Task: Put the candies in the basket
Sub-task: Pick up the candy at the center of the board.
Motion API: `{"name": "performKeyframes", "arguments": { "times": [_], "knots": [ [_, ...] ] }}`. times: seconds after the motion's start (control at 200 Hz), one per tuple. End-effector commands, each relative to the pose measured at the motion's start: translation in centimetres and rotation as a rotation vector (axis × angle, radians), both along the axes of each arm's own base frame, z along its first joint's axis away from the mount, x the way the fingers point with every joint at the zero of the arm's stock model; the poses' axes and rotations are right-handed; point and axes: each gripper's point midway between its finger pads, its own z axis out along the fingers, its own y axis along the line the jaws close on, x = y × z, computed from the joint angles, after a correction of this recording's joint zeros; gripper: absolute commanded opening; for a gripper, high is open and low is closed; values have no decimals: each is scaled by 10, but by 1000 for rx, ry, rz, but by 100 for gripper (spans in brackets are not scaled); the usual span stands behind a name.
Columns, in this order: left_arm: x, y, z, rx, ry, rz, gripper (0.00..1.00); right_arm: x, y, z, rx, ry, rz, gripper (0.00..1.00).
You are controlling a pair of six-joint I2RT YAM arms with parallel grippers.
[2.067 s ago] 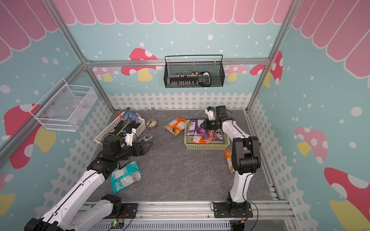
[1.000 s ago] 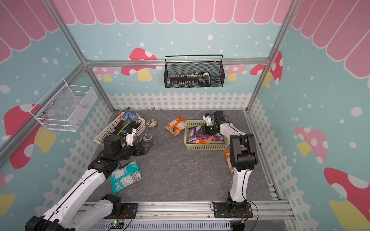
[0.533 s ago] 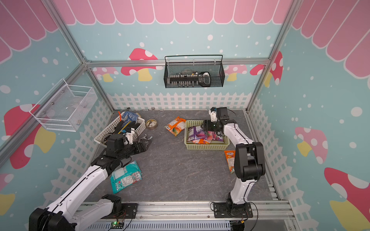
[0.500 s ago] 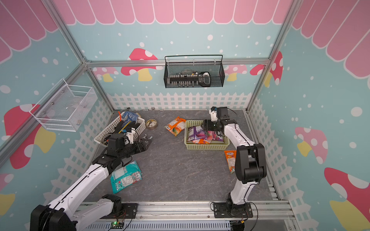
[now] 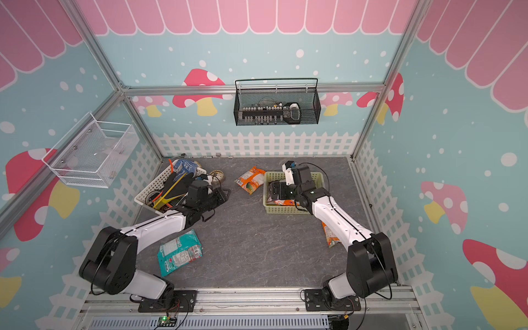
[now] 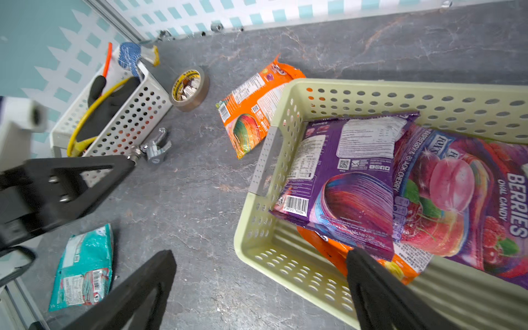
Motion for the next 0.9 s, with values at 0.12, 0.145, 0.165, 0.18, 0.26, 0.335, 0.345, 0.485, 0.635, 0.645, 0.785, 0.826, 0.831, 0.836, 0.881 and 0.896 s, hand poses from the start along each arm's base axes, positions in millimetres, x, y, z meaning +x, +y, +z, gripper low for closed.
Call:
{"name": "performKeyframes", "arguments": {
  "times": [0.12,0.145,0.165,0.18,0.26,0.335,0.345,0.485,0.635,0.645,0.785,0.826,0.831,0.836,0.881,0.896],
  "knots": [
    [54,2,-15,-9,-60,123,38,-1,-6,10,41,-58,-52,99],
    [58,0,-17,-16,-67,113,38,-1,-5,10,42,-60,-49,99],
    [61,-2,-18,-22,-75,106,39,-1,-5,10,42,-61,-46,99],
    [63,-3,-20,-26,-79,99,39,-1,-5,11,43,-63,-46,99],
    [73,-8,-31,-25,-79,76,43,-1,-3,11,48,-58,-38,99],
    [82,-11,-40,-35,-83,56,45,-1,-2,11,53,-58,-33,99],
    [82,-11,-42,-37,-82,53,45,-1,-2,10,53,-57,-33,99],
    [94,-13,-53,-80,-85,19,43,-1,-1,8,52,-51,-28,99],
    [103,-20,-61,-99,-77,-4,43,-2,-1,4,55,-42,-31,99],
    [104,-21,-61,-102,-79,-7,43,-2,-1,3,56,-41,-32,99],
    [111,-27,-79,-128,-54,-8,42,-3,0,0,68,-32,-31,99],
    [112,-27,-84,-139,-49,-3,42,-4,0,-1,70,-30,-31,99],
    [112,-27,-84,-141,-50,-2,42,-4,0,-1,70,-30,-30,99],
    [113,-27,-84,-143,-50,1,42,-4,0,-1,71,-30,-30,99],
    [115,-28,-89,-160,-41,6,41,-4,1,-2,73,-25,-29,99],
    [116,-28,-91,-164,-37,8,41,-4,1,-2,75,-26,-28,99]
  ]
}}
